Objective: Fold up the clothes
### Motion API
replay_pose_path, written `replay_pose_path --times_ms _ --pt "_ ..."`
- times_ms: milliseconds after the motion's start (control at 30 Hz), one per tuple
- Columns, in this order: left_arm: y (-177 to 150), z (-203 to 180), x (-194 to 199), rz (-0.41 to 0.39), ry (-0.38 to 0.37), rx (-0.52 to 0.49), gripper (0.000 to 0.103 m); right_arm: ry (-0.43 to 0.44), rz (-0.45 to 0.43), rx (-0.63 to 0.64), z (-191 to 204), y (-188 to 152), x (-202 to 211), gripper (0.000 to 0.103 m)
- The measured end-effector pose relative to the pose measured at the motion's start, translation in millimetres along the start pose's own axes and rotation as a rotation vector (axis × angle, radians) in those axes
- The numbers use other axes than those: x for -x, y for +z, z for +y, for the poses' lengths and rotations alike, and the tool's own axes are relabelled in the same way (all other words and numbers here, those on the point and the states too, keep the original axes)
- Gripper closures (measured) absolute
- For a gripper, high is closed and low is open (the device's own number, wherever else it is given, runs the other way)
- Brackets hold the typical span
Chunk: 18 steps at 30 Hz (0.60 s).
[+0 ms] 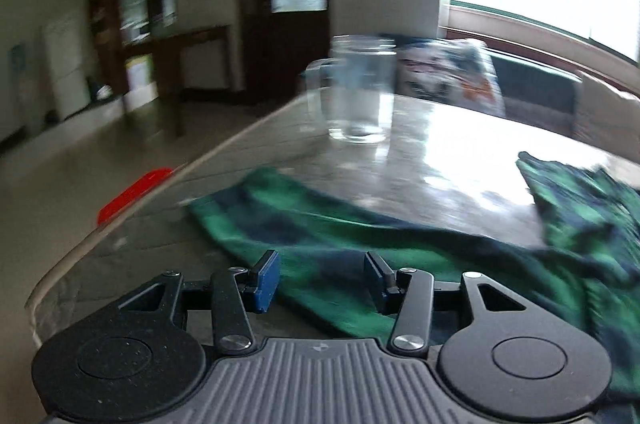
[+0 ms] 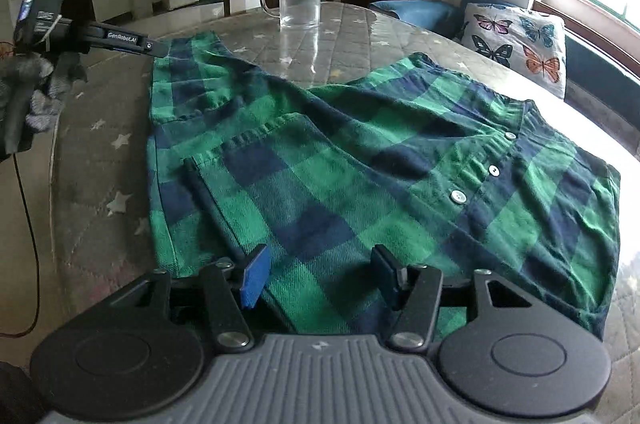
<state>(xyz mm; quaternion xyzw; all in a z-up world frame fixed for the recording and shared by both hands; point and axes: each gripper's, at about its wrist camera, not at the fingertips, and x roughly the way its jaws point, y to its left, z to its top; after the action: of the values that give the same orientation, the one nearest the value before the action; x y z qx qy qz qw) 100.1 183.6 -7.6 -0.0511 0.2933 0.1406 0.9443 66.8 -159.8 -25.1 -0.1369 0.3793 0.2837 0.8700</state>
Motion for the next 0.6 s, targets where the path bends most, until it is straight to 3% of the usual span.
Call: replay_pose_path --times_ms 400,600 --pt "25 64 -72 0.060 0.139 0.207 0.054 0.002 -0.013 -0.030 -1 4 13 0.046" --pt "28 70 -83 0.048 0.132 0.195 0.056 -0.001 -0.017 -0.047 -2 6 16 0.046"
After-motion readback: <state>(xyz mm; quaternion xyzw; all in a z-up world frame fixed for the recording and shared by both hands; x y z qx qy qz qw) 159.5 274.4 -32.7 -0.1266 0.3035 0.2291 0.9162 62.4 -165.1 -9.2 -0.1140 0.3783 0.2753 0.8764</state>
